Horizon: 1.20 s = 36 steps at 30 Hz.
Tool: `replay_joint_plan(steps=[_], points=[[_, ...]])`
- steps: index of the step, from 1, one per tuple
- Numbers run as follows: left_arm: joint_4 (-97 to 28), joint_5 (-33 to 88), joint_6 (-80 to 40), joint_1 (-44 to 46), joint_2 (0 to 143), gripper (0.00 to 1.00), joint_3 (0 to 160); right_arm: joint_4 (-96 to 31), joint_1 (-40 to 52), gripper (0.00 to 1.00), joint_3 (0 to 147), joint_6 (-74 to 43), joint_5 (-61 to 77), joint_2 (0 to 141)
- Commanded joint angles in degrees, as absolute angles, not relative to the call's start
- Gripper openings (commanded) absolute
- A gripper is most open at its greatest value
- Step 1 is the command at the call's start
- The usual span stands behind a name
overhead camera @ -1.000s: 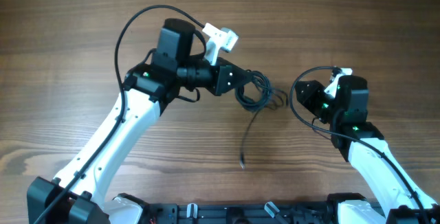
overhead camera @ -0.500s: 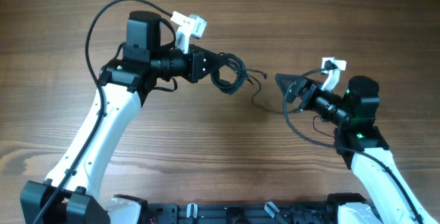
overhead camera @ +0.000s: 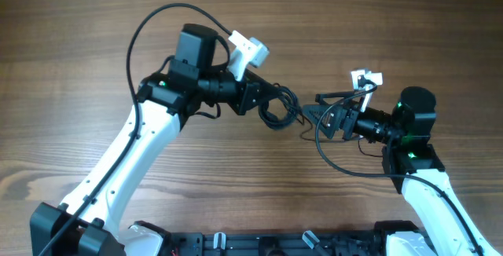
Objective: Untangle cables
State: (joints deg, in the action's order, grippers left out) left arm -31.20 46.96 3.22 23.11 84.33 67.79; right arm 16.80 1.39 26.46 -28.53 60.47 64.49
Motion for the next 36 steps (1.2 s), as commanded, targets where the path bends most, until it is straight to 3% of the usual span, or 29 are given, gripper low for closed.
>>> replay_joint_plan(steps=[1,10,19,24,30,33,36], points=[[-31.1,42.7,5.8,24.7,82.9,0.04,69.0,17.1,2.2,0.99,26.7,-27.0,62.7,64.0],[-32.0,44.7,5.8,25.0,82.9,0.04,69.0,17.0,6.4,0.99,26.7,-24.1,62.4,64.5],[-33.0,48.6,7.4,25.0,82.9,0.04,69.0,16.5,9.4,0.91,26.7,-23.2,63.5,66.7],[-33.4,50.0,7.4,25.0,82.9,0.04,69.0,16.9,10.7,0.80,26.7,-22.3,62.8,68.1],[-33.2,50.2,7.3,25.0,82.9,0.04,69.0,18.3,10.7,0.20,26.7,-23.9,62.8,68.1],[-32.7,50.2,7.2,25.0,82.9,0.04,69.0,20.6,10.7,0.06,26.7,-28.4,61.8,68.1],[-32.2,50.1,7.1,25.0,82.9,0.04,69.0,20.8,10.7,0.04,26.7,-39.2,55.9,68.1]])
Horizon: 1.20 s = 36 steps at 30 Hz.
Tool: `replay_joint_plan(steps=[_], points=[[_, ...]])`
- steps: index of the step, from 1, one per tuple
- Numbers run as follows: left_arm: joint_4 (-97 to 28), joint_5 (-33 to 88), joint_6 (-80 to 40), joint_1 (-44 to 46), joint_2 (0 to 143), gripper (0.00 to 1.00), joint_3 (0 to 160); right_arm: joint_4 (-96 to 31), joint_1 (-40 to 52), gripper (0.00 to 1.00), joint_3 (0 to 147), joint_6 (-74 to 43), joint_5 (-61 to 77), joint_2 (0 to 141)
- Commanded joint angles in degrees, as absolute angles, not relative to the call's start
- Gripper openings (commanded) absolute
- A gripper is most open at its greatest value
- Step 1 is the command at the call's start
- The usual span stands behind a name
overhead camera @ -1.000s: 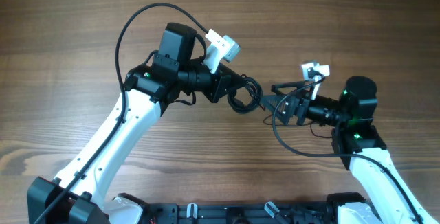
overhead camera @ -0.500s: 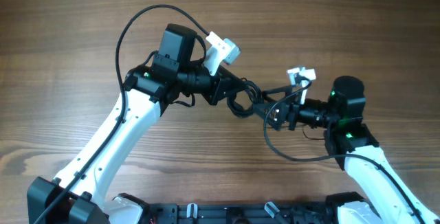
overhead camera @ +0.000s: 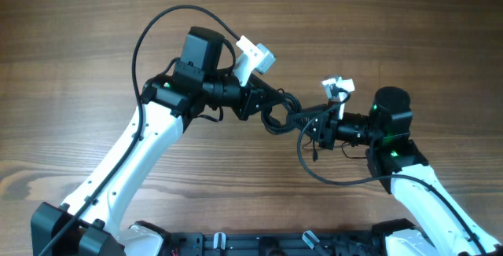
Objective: Untangle cables
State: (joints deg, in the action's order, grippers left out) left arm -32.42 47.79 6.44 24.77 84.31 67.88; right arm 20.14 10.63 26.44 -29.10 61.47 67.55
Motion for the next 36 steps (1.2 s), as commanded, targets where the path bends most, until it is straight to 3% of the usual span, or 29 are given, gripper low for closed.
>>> replay_joint_plan(steps=[1,3,7,9,10,14,19,23,31,34,36], points=[[-32.2,50.1,7.1,25.0,82.9,0.06,69.0,20.8,10.7,0.04,26.7,-40.5,54.7,68.1],[-31.9,50.1,7.1,25.0,82.9,0.20,69.0,20.8,10.7,0.04,26.7,-44.7,50.8,68.1],[-31.6,50.1,7.1,25.0,82.9,0.36,69.0,23.6,10.7,0.04,26.7,-50.0,49.3,68.1],[-32.0,50.1,7.0,25.0,82.9,0.63,69.0,26.2,10.7,0.04,26.7,-52.4,48.6,68.1],[-32.1,50.1,7.0,25.0,82.9,1.00,69.0,26.7,10.7,0.04,26.7,-54.0,47.8,68.1],[-31.7,47.5,2.8,25.0,82.9,1.00,69.0,26.3,10.7,0.04,26.7,-61.3,42.3,68.1],[-31.8,28.1,-19.4,25.0,82.9,1.00,69.0,26.3,10.7,0.04,26.7,-63.9,40.2,68.1],[-31.2,21.4,-37.4,25.0,82.9,1.00,69.0,26.3,10.7,0.04,26.7,-67.8,36.9,68.1],[-31.2,21.3,-40.1,27.0,82.9,0.98,69.0,25.4,10.7,0.04,26.6,-68.1,36.8,68.1],[-31.4,20.9,-40.2,27.8,82.9,0.81,69.0,24.4,10.7,0.04,26.6,-68.2,36.3,68.1],[-31.6,20.9,-41.0,28.0,82.9,0.79,69.0,24.4,10.7,0.04,26.6,-69.4,35.8,68.1]])
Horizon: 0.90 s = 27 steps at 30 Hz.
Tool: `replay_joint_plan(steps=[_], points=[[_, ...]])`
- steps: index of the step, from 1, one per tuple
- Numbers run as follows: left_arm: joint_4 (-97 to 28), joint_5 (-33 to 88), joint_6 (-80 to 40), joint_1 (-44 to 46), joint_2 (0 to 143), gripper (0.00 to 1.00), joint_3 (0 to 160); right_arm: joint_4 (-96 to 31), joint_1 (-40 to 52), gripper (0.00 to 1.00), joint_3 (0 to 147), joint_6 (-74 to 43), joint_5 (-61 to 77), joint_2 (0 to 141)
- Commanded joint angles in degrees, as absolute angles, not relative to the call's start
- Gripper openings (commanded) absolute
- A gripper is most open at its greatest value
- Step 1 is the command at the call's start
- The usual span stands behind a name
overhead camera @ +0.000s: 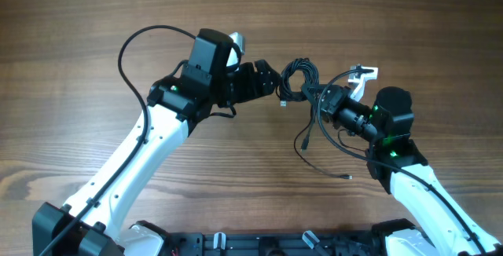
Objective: Untangle cables
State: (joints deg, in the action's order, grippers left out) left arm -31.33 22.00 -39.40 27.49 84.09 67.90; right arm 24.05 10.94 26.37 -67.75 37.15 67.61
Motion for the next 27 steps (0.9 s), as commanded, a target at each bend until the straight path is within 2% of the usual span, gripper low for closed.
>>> replay_joint_plan(steps=[1,13,14,19,23,24,25,27], points=[[-31.6,20.9,-41.2,28.3,83.0,0.77,69.0,24.4,10.7,0.05,26.6,-69.6,35.8,68.1],[-27.8,20.0,-42.9,33.0,87.3,0.71,69.0,23.0,10.7,0.04,26.6,-70.5,35.9,68.1],[-26.6,19.8,-42.9,33.4,87.8,0.68,69.0,23.0,10.7,0.04,26.6,-70.5,36.0,68.1],[-23.6,18.4,-42.9,34.0,89.1,0.32,69.0,23.0,10.7,0.04,26.6,-70.4,36.0,68.1],[-23.7,14.9,-42.9,34.0,89.1,0.10,69.0,23.0,10.7,0.05,26.6,-70.1,36.2,68.1],[-23.5,14.9,-42.9,34.0,89.1,0.04,69.0,23.0,10.7,0.09,26.6,-68.2,37.1,68.1],[-23.3,14.7,-42.9,34.0,89.1,0.04,69.0,22.9,10.7,0.16,26.6,-65.0,37.8,68.1],[-23.3,12.8,-42.0,33.9,89.0,0.04,69.0,21.4,10.7,0.39,26.6,-55.3,37.7,68.1]])
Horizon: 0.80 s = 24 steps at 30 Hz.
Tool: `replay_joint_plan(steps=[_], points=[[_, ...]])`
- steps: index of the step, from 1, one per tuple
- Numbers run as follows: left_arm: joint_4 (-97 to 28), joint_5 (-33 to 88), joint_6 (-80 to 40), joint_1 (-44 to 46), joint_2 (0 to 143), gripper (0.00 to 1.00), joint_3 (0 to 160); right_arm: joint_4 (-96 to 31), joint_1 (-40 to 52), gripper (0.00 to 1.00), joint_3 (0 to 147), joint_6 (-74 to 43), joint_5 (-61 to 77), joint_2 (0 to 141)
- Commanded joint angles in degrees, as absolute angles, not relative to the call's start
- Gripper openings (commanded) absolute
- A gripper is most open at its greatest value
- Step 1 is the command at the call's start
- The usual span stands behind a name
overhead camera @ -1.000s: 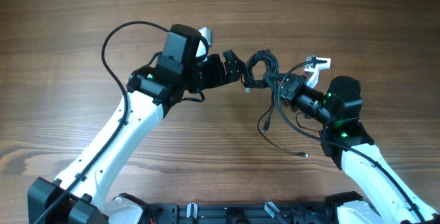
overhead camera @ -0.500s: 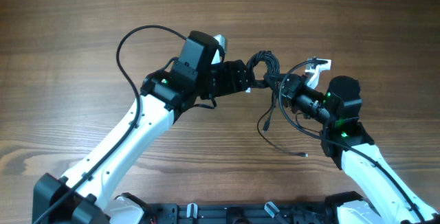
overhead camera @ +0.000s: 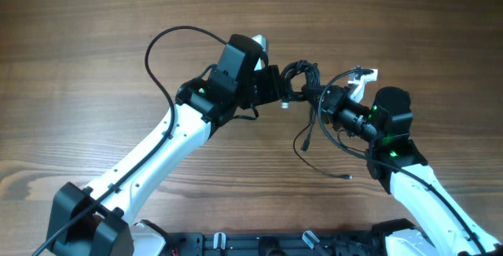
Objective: Untangle cables
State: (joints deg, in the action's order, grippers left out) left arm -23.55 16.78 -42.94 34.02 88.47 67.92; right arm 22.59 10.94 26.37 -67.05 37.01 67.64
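A black cable bundle sits knotted in small loops between my two grippers, above the middle of the table. My left gripper comes in from the left and seems shut on the bundle's left side. Just right of it, my right gripper appears shut on the bundle's right side. One loose cable strand curves down from the right gripper to a free plug end. A second short plug end dangles below the bundle.
The wooden table lies under everything. The left arm's own black lead arcs up to the left of its wrist. A white camera mount sticks out above the right wrist.
My left arm has shifted right, bringing its wrist and gripper closer to the bundle and the right gripper. The right arm, the bundle and the hanging strand are where they were.
First the grippers were apart, the bundle at the left gripper and a strand reaching to the right one. Then the two stood closer together. Later the bundle was farther back on the table with loose ends hanging. Now the left gripper is tight against it.
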Motion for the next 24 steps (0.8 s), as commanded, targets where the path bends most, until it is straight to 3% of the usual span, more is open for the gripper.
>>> replay_joint_plan(steps=[1,2,4,7,8,13,19,21,24], points=[[-23.3,12.4,-40.7,33.6,89.0,0.04,69.0,20.2,10.6,0.59,26.6,-50.7,37.1,68.1],[-23.4,12.4,-37.7,33.0,88.8,0.04,69.0,17.8,9.8,0.80,26.6,-43.3,37.1,68.1],[-24.0,12.6,-32.9,31.9,87.9,0.04,69.0,14.2,6.9,0.99,26.6,-38.8,37.3,68.0],[-25.4,12.6,-23.4,30.9,86.3,0.04,69.0,13.6,1.4,1.00,26.6,-33.6,43.7,68.0],[-25.9,12.9,-18.9,30.9,85.9,0.04,69.0,16.0,-1.4,0.93,26.6,-29.3,51.4,68.0],[-27.9,26.6,8.5,33.4,85.5,0.05,69.0,21.8,-2.0,0.89,26.6,-22.4,66.9,68.1],[-28.8,26.6,14.8,35.9,85.5,0.04,69.0,17.8,2.2,0.80,26.6,-12.1,63.6,68.1],[-29.4,26.6,14.8,35.9,85.5,0.04,69.0,16.7,3.0,0.70,26.6,-12.0,61.0,68.1],[-29.6,25.9,14.8,35.7,85.5,0.04,69.0,15.4,3.9,0.13,26.6,-12.3,61.3,68.1]])
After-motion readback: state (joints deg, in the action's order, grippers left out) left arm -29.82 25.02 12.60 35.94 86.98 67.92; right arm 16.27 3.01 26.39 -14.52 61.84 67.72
